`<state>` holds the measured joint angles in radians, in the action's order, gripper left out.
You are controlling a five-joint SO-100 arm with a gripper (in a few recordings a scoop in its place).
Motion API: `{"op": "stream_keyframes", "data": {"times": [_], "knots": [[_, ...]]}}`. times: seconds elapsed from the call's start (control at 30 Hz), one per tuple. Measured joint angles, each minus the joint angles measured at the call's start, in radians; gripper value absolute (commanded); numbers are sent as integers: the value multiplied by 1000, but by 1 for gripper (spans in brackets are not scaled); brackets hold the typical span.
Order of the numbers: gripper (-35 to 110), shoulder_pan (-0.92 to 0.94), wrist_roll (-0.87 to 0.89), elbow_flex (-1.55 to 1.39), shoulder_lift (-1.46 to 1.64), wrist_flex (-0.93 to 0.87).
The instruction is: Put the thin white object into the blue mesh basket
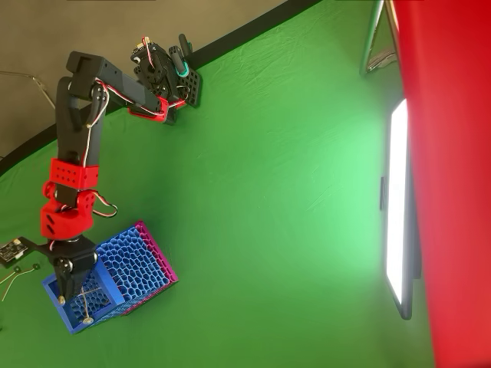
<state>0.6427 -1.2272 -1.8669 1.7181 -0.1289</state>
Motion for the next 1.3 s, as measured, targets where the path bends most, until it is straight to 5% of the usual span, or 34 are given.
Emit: {"op": "stream_keyframes", "data": {"times": [0.23,0.8,1.1,1.3], "knots": [[24,-17,28,-40,57,-23],[26,-115,87,-199,316,-219],[24,-259,390,-296,532,-483],[24,-379,555,-574,719,-347]]}}
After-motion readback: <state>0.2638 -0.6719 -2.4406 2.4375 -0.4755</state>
